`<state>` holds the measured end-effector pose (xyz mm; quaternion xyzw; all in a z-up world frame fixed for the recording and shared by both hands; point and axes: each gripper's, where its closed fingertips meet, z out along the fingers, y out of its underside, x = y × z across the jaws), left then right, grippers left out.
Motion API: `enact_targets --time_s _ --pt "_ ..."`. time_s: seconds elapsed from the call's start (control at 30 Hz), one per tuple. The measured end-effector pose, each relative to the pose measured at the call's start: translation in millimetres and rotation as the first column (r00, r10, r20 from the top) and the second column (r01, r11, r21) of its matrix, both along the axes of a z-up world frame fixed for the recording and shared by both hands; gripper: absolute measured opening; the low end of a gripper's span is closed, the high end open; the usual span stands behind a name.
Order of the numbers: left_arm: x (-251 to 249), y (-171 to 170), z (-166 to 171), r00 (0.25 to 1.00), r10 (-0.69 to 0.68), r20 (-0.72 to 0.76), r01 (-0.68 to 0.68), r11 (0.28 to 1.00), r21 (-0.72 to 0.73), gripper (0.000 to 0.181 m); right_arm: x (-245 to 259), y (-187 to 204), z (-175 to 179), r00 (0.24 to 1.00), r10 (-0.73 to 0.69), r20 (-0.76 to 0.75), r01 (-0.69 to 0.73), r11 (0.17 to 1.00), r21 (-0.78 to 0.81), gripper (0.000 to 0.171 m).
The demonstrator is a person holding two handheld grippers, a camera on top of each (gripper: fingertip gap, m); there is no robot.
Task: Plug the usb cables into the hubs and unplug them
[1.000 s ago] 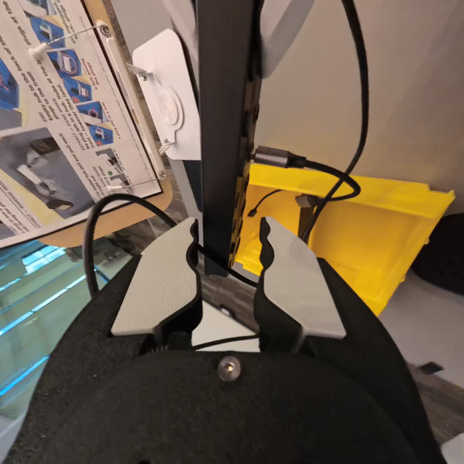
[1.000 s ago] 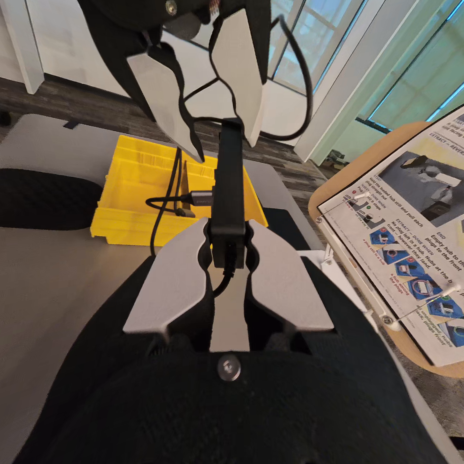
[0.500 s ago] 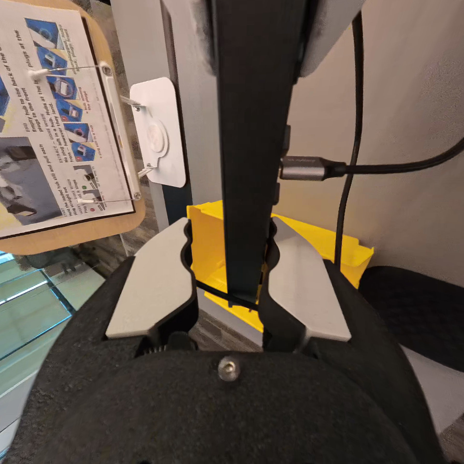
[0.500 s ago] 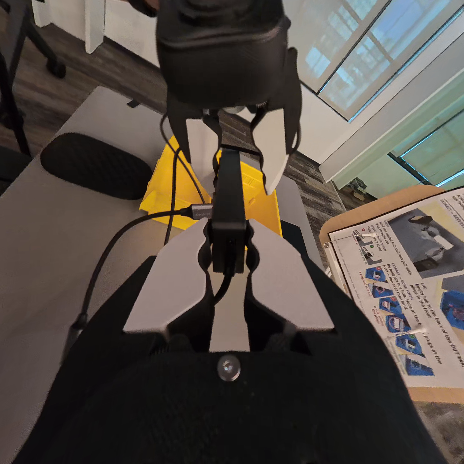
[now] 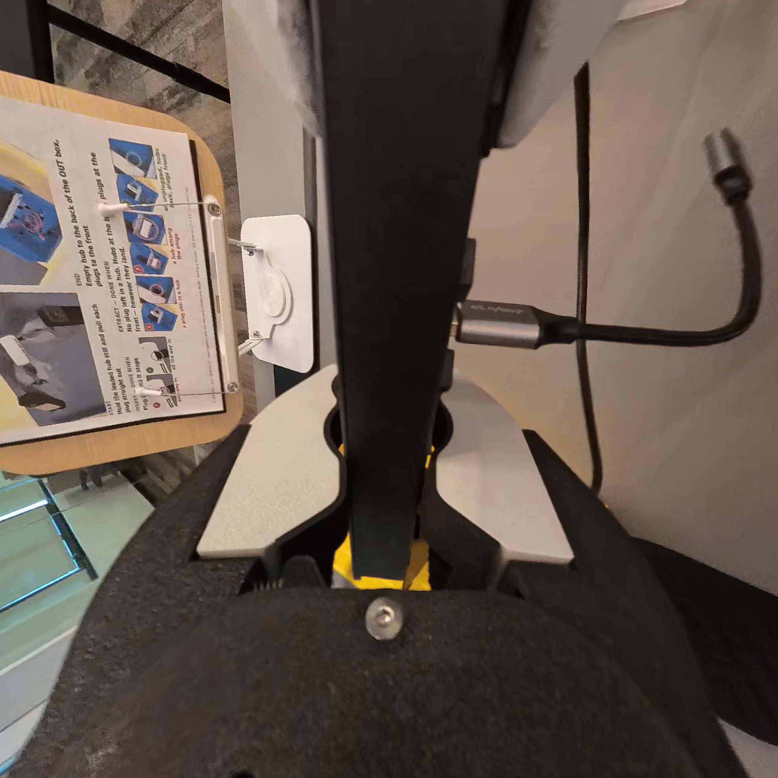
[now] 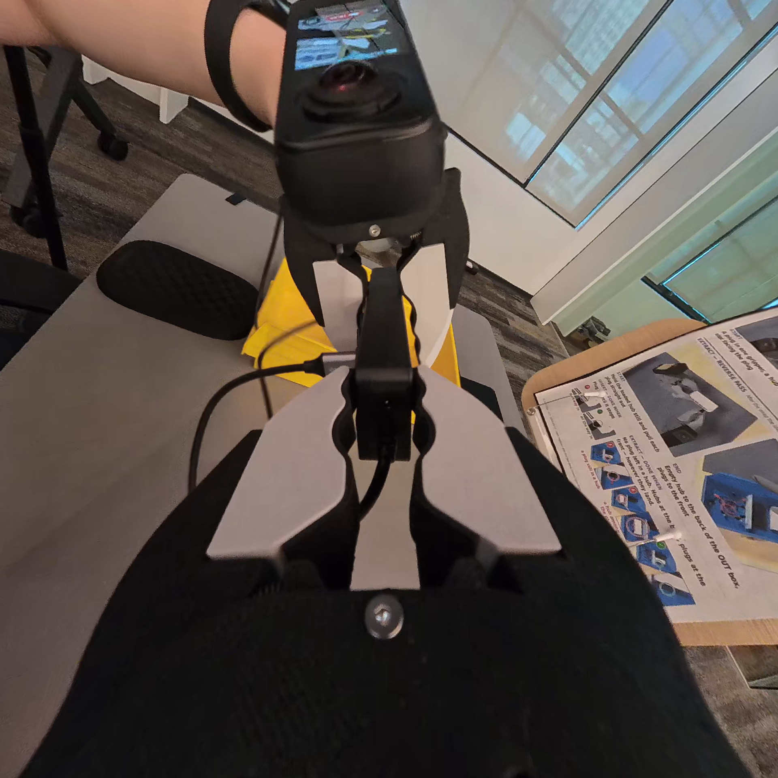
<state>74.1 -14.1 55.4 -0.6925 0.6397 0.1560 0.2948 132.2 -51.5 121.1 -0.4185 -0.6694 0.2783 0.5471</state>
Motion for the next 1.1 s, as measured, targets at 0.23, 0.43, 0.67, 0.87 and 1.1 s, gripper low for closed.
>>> enact_targets --time_s 0.23,0.43,0.67,0.87,1.1 --pt "1 12 5 0.999 0.044 -0.013 -0.043 0.998 0.047 0.036 6 10 2 0.999 -0.021 -0.04 0.021 1.0 0.014 0.029" --pt "-17 26 41 0.993 0.114 0.007 -0.114 0.983 0.143 0.036 47 7 50 0.965 -0.011 -0.262 0.014 1.0 0.009 0.04" --pt "-49 36 115 0.969 0.213 0.125 -0.239 0.934 0.266 0.036 95 -29 92 0.871 0.131 -0.473 -0.113 0.991 0.066 0.026" --pt "-54 43 194 0.941 0.254 0.224 -0.317 0.891 0.323 0.037 53 -50 36 0.95 0.257 -0.178 -0.245 0.966 0.084 0.026" --pt "-37 46 294 0.929 0.256 0.269 -0.35 0.844 0.406 0.036 -18 -71 -4 0.921 0.377 -0.099 -0.381 0.924 -0.021 0.034"
